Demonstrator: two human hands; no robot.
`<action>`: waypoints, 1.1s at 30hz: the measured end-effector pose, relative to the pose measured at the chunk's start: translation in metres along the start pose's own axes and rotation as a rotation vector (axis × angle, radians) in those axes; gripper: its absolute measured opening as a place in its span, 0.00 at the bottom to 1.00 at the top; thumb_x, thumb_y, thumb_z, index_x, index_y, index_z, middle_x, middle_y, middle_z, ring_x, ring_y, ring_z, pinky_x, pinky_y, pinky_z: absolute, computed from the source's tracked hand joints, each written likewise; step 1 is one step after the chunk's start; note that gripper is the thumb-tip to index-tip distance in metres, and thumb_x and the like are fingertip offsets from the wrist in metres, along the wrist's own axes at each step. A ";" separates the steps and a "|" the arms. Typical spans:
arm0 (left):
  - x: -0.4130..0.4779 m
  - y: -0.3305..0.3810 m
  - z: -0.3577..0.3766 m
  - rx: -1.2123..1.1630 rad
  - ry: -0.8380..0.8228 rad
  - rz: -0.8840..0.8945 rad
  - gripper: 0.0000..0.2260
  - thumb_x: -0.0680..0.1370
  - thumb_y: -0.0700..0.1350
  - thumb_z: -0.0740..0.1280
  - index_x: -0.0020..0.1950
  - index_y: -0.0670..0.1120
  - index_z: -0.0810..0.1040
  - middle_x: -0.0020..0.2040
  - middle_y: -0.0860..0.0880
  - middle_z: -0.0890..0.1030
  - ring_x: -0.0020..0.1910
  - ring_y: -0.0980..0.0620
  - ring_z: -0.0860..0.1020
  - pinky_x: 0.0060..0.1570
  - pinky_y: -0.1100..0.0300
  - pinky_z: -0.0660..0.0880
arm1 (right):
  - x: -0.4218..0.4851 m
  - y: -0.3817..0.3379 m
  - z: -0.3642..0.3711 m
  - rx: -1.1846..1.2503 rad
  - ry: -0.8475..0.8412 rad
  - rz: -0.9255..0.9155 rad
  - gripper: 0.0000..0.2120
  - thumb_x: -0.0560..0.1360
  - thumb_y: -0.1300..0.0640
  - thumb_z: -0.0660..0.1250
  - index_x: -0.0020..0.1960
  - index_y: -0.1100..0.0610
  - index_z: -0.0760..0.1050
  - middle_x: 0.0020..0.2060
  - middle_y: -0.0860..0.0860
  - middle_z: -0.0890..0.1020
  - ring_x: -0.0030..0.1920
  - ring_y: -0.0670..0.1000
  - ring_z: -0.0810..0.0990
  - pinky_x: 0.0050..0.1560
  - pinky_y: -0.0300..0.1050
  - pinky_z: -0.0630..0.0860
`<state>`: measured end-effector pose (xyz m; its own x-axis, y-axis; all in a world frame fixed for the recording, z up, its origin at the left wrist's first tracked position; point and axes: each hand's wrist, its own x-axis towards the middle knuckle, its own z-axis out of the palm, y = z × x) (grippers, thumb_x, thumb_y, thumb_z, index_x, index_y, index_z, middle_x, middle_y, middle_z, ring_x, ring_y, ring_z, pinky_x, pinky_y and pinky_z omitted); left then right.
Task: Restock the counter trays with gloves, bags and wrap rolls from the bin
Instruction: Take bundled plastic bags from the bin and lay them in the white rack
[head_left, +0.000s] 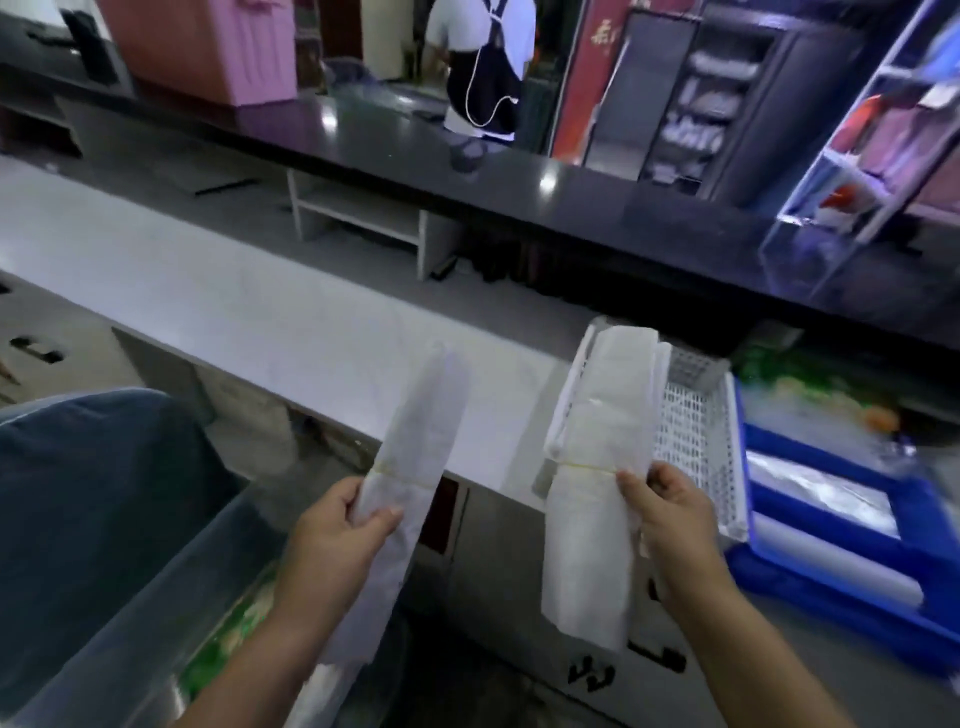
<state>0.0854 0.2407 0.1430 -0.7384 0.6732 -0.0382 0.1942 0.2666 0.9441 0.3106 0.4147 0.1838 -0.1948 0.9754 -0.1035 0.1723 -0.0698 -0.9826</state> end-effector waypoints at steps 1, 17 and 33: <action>0.005 0.011 0.013 -0.004 -0.020 0.032 0.04 0.72 0.44 0.71 0.39 0.53 0.79 0.36 0.58 0.83 0.32 0.63 0.79 0.27 0.70 0.71 | 0.009 0.000 -0.013 0.028 0.031 0.015 0.01 0.75 0.60 0.67 0.45 0.56 0.77 0.40 0.53 0.84 0.39 0.52 0.82 0.39 0.46 0.79; 0.096 0.133 0.212 -0.069 -0.093 0.159 0.06 0.71 0.44 0.72 0.40 0.55 0.79 0.36 0.54 0.83 0.34 0.60 0.80 0.30 0.71 0.73 | 0.218 0.014 -0.111 -0.235 0.192 0.012 0.06 0.74 0.56 0.67 0.44 0.54 0.70 0.37 0.50 0.77 0.39 0.51 0.77 0.35 0.44 0.71; 0.181 0.154 0.251 -0.089 -0.159 0.131 0.03 0.72 0.46 0.72 0.41 0.52 0.79 0.37 0.52 0.83 0.34 0.55 0.81 0.34 0.57 0.79 | 0.229 0.029 -0.080 -1.201 -0.043 -0.226 0.21 0.76 0.61 0.62 0.67 0.54 0.64 0.70 0.55 0.62 0.66 0.56 0.64 0.64 0.47 0.66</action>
<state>0.1439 0.5772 0.1996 -0.5981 0.8003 0.0421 0.2186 0.1123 0.9693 0.3482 0.6530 0.1441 -0.3638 0.9312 0.0237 0.9080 0.3602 -0.2140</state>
